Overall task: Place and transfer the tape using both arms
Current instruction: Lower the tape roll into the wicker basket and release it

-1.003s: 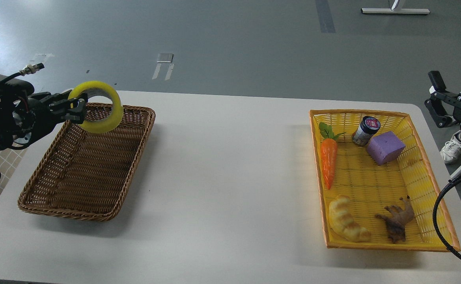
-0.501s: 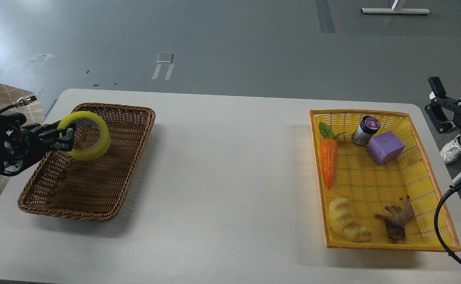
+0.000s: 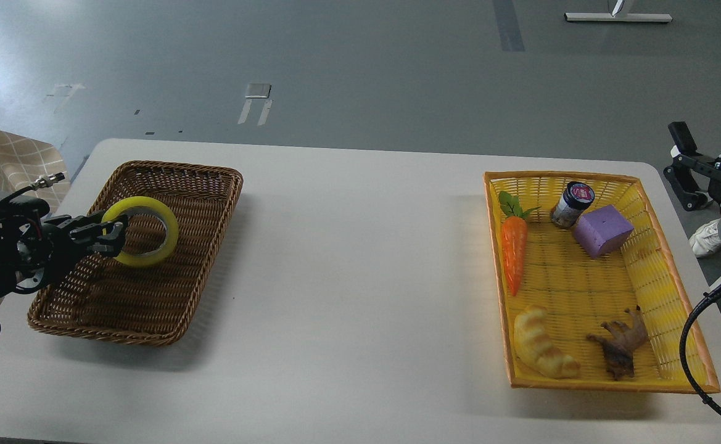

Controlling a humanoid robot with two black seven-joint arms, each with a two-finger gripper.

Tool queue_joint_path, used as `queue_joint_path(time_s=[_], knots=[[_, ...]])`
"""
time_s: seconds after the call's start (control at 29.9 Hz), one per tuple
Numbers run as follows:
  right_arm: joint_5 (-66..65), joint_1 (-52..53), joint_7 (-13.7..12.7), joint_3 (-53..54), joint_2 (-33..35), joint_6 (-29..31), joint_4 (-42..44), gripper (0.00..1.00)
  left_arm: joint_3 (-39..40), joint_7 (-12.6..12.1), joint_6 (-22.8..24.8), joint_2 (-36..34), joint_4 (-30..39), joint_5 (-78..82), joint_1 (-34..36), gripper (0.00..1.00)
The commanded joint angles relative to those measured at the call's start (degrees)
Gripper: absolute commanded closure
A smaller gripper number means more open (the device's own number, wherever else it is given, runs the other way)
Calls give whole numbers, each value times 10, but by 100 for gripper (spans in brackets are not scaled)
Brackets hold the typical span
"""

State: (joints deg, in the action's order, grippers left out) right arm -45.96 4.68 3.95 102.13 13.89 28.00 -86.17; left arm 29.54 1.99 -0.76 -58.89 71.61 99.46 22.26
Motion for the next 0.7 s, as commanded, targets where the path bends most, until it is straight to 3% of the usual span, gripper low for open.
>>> queue_joint_path(time_s=[0.0, 0.03, 0.07, 0.1, 0.13, 0.2, 0.27, 0.57, 0.67], knots=[[0, -4, 0, -1, 0, 0, -1, 0, 0, 9, 0, 11, -22, 0, -1, 58], [0, -4, 0, -1, 0, 0, -2, 0, 0, 17, 0, 13, -31, 0, -1, 47], [0, -4, 0, -1, 0, 0, -1, 0, -1, 24, -3, 15, -40, 1, -1, 27], [0, -4, 0, -1, 0, 0, -1, 0, -1, 24, -3, 15, -40, 1, -1, 27], [-1, -4, 0, -1, 0, 0, -1, 0, -1, 30, -11, 15, -52, 3, -2, 16], [-1, -4, 0, -2, 0, 0, -1, 0, -1, 40, -16, 16, -65, 1, -1, 11], [-1, -5, 0, -3, -1, 0, 0, 0, 0, 64, -17, 16, -68, -2, -1, 4], [-9, -5, 0, -7, -6, 0, -1, 0, 10, 99, -34, 11, -63, -54, 2, 3], [-9, -4, 0, -8, -6, 0, -1, 0, 19, 115, -32, 7, -59, -182, 16, 3]])
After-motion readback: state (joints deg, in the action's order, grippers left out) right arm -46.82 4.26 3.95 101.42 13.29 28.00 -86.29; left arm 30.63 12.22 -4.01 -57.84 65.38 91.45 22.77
